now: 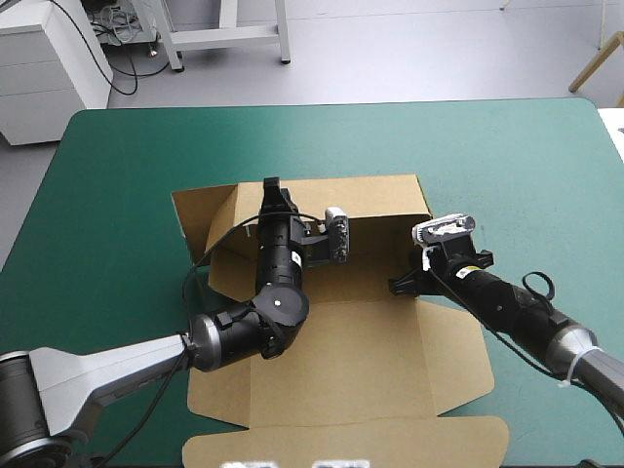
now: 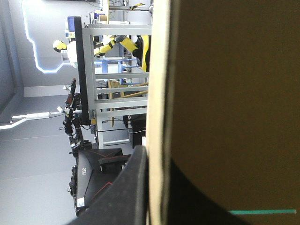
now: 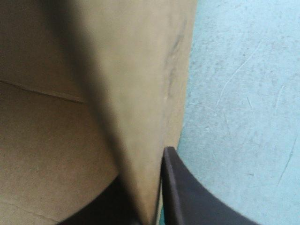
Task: Fold the box
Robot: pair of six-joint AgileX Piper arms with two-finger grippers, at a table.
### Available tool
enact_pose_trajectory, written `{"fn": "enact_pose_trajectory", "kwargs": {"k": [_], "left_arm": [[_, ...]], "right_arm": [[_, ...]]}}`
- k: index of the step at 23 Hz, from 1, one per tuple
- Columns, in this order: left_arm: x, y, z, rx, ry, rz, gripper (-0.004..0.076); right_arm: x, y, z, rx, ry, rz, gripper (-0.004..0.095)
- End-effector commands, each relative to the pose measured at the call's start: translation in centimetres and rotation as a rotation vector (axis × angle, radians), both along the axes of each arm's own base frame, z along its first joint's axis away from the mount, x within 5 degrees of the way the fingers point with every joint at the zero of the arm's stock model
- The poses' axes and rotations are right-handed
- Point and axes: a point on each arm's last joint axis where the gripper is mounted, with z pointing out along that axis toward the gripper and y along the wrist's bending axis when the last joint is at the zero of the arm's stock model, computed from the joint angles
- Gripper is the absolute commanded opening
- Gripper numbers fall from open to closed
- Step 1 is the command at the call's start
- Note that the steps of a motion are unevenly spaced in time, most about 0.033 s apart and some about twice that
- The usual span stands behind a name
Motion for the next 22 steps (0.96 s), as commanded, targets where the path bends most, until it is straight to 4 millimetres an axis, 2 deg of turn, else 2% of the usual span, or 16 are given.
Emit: {"fn": "enact_pose_trajectory", "kwargs": {"k": [1,10,12,16,18,20,22], "left_arm": [[-0.3,-0.1,2.3,-0.054,-0.06,-0.046,-0.001],[-0.3,-0.1,2.3,-0.055,-0.06,-0.045,0.0],[-0.3,-0.1,2.3,-0.055,-0.06,-0.045,0.0068],[-0.3,-0.2,2.3,-0.059,-0.06,-0.051,0.0317],[-0.3,-0.2,2.3,-0.058,-0.062,-0.057,0.0414],[-0.3,-0.2,2.4,-0.054,-0.069,-0.061,0.0457],[-0.3,-0.3,2.5,-0.045,-0.083,-0.075,0.0447]], "right_arm": [[-0.2,-0.1,3.1,0.026,-0.142,-0.007,-0.0016],[-0.2,0.0,3.2,-0.003,-0.145,0.023,-0.0017],[0.0,0.1,3.7,0.004,-0.15,0.031,-0.0018],[0.5,0.4,5.1,0.032,-0.168,0.036,-0.0017],[0.8,0.2,5.6,0.041,-0.158,0.033,-0.0016],[1.3,-0.4,5.9,0.033,-0.135,0.031,-0.0017],[1.8,-1.0,6.1,0.013,-0.11,0.031,-0.0015]]}}
